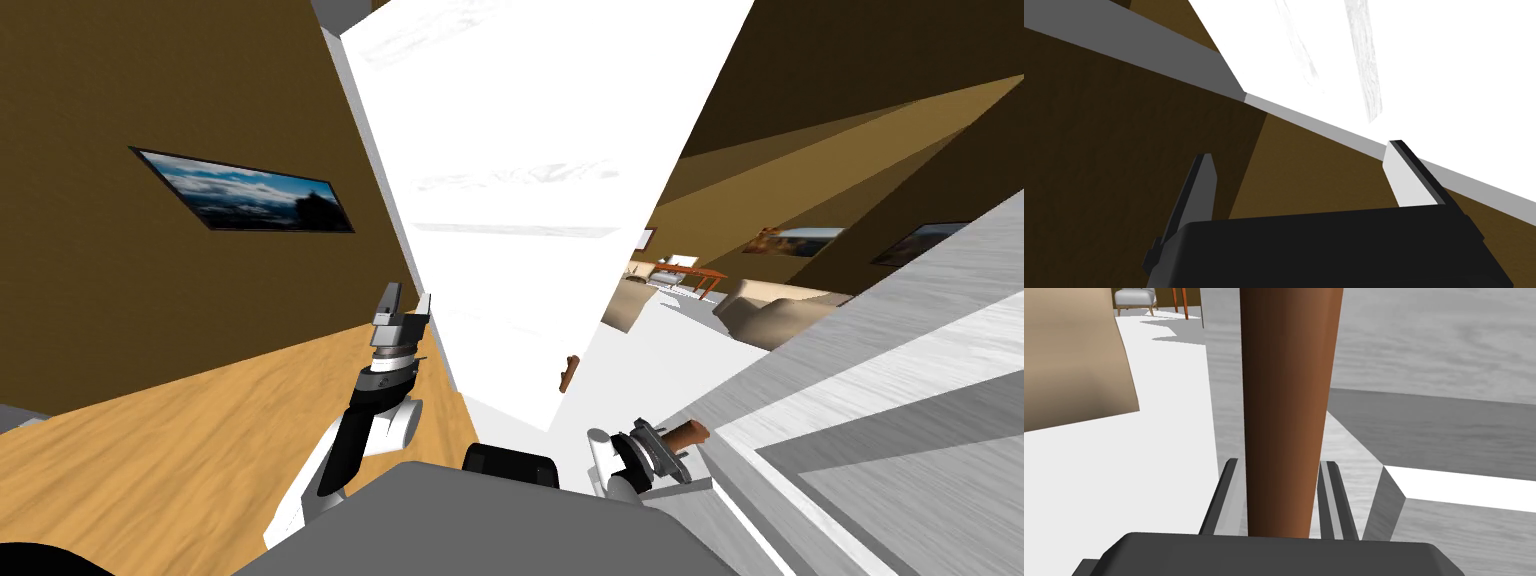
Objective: Push the door open
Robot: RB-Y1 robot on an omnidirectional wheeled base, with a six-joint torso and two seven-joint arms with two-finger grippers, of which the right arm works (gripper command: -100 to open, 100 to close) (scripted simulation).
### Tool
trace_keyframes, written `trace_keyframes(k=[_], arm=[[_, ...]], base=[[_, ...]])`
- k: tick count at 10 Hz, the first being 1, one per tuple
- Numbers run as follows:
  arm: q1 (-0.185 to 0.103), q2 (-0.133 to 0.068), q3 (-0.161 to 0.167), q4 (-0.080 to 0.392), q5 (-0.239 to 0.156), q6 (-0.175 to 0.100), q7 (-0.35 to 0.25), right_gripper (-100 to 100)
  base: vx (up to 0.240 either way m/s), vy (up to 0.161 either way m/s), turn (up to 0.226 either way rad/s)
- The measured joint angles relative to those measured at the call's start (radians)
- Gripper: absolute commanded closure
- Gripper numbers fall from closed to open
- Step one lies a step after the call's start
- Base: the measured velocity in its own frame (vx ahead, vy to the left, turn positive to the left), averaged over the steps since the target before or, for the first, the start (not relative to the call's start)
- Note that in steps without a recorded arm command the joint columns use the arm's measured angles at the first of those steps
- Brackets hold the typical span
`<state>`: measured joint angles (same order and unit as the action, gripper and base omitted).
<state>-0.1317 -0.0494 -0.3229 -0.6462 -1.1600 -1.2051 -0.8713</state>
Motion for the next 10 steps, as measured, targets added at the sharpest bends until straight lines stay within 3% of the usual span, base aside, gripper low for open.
trace_keyframes(k=[1,3,4,5,6,8,10], arm=[[0.009,0.001,-0.017,-0.024,-0.010,0.002,0.017,100],[0.000,-0.021,-0.049,0.011,-0.024,-0.011,0.004,100],[0.009,-0.016,-0.065,0.000,-0.030,-0.020,0.007,100],[0.000,-0.027,-0.084,0.018,-0.040,-0.026,0.006,100],[-0.028,-0.048,-0.101,0.080,-0.047,-0.042,-0.018,100],[0.013,-0.033,-0.122,0.004,-0.058,-0.034,0.013,100],[-0.010,-0.062,-0.158,0.060,-0.076,-0.045,-0.003,100]], base=[[0.010,-0.110,0.116],[0.010,-0.099,0.111],[0.016,-0.090,0.125],[0.010,-0.090,0.115],[0.005,-0.071,0.045],[0.007,-0.080,0.094],[0.024,-0.097,0.120]])
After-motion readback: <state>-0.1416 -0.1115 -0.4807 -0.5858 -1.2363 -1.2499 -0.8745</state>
